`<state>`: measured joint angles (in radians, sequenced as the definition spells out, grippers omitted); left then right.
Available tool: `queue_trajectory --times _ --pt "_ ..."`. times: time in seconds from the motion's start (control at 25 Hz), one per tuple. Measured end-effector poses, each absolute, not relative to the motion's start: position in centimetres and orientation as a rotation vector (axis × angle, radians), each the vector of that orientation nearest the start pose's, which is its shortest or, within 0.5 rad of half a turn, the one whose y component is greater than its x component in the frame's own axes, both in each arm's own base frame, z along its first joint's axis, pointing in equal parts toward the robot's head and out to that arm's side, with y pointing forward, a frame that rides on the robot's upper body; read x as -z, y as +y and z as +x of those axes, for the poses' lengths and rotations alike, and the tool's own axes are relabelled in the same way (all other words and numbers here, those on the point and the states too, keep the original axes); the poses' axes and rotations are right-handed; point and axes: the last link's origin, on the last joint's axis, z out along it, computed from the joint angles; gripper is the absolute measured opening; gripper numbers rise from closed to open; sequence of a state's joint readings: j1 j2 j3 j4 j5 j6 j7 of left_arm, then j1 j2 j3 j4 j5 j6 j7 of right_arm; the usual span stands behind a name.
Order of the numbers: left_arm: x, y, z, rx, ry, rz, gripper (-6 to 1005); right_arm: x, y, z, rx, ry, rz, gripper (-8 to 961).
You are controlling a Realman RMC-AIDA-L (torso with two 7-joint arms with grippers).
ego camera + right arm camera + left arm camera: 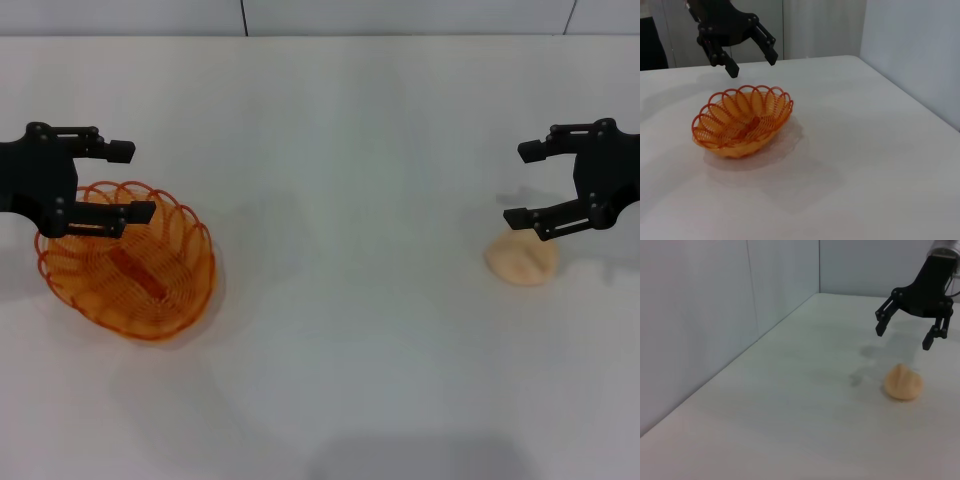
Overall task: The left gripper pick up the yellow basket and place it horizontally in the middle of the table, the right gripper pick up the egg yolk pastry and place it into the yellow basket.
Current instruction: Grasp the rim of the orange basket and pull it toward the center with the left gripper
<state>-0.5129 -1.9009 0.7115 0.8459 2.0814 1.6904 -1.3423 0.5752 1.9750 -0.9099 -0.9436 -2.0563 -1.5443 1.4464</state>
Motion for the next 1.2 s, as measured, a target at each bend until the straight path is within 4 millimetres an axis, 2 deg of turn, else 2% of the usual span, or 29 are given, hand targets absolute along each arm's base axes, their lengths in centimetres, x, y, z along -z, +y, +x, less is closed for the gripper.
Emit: queue_trajectory --times 0.92,1.04,1.2 --pt "-9.2 33.9 -28.0 0.34 -0.304 -2.792 715 -5.0 36.8 22.9 -0.279 0.186 -2.827 875" --pt "-9.6 34.2 -27.9 0.331 -0.375 -2.769 708 -4.8 36.8 22.8 -0.287 0.185 -2.824 875" --pt "-10.6 34.7 -27.9 0.231 -0.588 -2.72 699 -4.6 37.0 22.8 -0.278 0.182 -2.807 874"
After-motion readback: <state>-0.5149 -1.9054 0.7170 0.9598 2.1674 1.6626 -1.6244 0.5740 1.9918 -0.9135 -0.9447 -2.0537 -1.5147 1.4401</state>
